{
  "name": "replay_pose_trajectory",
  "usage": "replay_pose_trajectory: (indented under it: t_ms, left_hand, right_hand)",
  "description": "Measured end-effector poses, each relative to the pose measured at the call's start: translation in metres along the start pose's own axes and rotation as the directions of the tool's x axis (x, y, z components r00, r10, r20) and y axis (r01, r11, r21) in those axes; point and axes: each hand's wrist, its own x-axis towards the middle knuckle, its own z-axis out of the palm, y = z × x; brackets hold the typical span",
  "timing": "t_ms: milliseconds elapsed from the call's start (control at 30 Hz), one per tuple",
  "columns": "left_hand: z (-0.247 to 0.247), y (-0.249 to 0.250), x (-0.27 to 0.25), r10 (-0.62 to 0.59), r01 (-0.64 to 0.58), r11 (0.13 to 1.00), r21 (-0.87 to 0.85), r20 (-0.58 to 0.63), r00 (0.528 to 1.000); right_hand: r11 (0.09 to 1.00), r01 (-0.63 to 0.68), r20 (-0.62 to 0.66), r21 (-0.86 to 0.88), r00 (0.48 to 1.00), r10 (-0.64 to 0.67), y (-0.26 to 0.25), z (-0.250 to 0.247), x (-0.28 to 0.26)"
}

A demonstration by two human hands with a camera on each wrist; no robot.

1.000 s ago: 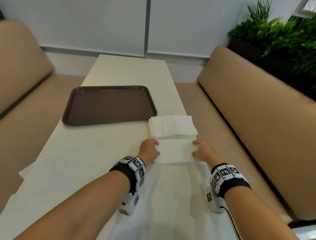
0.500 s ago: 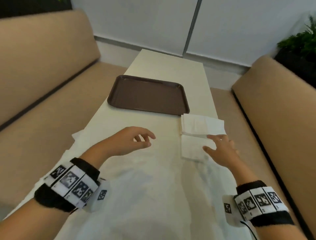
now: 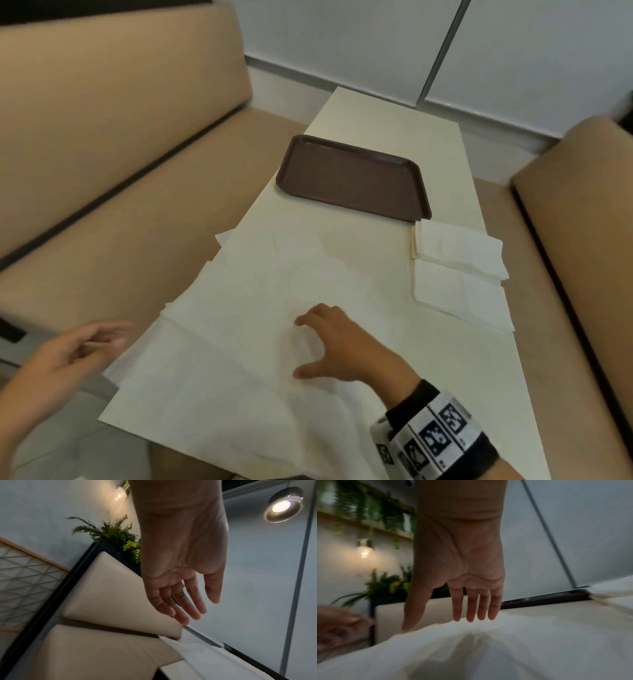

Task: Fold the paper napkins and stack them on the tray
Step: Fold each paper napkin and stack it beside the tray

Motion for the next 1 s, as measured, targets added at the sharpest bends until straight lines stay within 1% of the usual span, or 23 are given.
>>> replay_pose_trajectory:
  t_ms: [67,133,200,267,333,367,433,567,633,700,800,900,933,967,1000]
  left_hand:
    - [0.002,0.010,-0.006,-0.021,0.021,1.000,-0.007,0.008,1.000]
    - [0.007,0.025,-0.012,0.007,-0.007,1.000,-0.026,-0.011,1.000]
    - [0.010,0.041,-0.019,0.038,-0.039,0.997,-0.059,-0.016,0.999]
    - [0.008,0.044,-0.018,0.062,-0.063,0.995,-0.080,-0.016,0.998]
    - [0.007,0.042,-0.016,0.090,-0.093,0.990,-0.110,-0.032,0.995]
    - [0.006,0.045,-0.017,0.085,-0.087,0.989,-0.121,-0.024,0.996]
    - [0.005,0.047,-0.018,0.086,-0.087,0.987,-0.138,-0.011,0.996]
    - [0.001,0.047,-0.020,0.116,-0.117,0.984,-0.133,-0.017,0.993]
    - [0.000,0.050,-0.020,0.128,-0.130,0.983,-0.132,-0.023,0.992]
    - [0.000,0.051,-0.020,0.148,-0.149,0.981,-0.123,-0.015,0.989]
    - [0.005,0.069,-0.021,0.173,-0.172,0.978,-0.117,-0.006,0.985]
    - [0.023,0.102,-0.016,0.214,-0.205,0.973,-0.111,0.076,0.974]
    - [0.032,0.116,-0.013,0.223,-0.208,0.970,-0.125,0.115,0.968]
    - [0.043,0.129,-0.009,0.223,-0.198,0.968,-0.152,0.166,0.961]
    - [0.053,0.142,-0.006,0.212,-0.171,0.967,-0.187,0.229,0.950]
  right_hand:
    - [0.990,0.039,0.038,-0.132,0.999,-0.034,-0.021,0.017,0.002]
    - [0.976,0.030,0.051,-0.214,0.999,-0.020,-0.033,0.031,0.004]
    - [0.975,0.006,0.021,-0.224,1.000,-0.001,-0.039,0.040,0.004]
    - [0.977,-0.005,-0.027,-0.213,1.000,-0.001,-0.040,0.045,0.004]
    - [0.979,0.021,-0.059,-0.203,0.998,-0.033,-0.040,0.045,0.003]
    - [0.981,0.044,-0.065,-0.191,0.996,-0.058,-0.038,0.044,0.003]
    - [0.989,0.078,-0.069,-0.127,0.994,-0.087,-0.034,0.038,0.001]
    - [0.993,0.092,-0.052,0.073,0.995,-0.088,-0.018,0.027,0.002]
    - [0.988,0.080,-0.054,0.131,0.996,-0.074,-0.012,0.026,0.003]
    - [0.980,0.068,-0.086,0.186,0.995,-0.053,-0.008,0.025,0.003]
    - [0.966,0.038,-0.187,0.256,0.982,0.011,-0.006,0.006,-0.006]
    - [0.939,0.119,-0.356,0.324,0.935,0.005,-0.013,-0.043,-0.029]
    - [0.915,0.160,-0.409,0.371,0.912,0.006,-0.016,-0.062,-0.040]
    - [0.870,0.213,-0.459,0.444,0.888,0.016,-0.020,-0.079,-0.050]
    - [0.805,0.272,-0.505,0.528,0.862,0.040,-0.024,-0.095,-0.062]
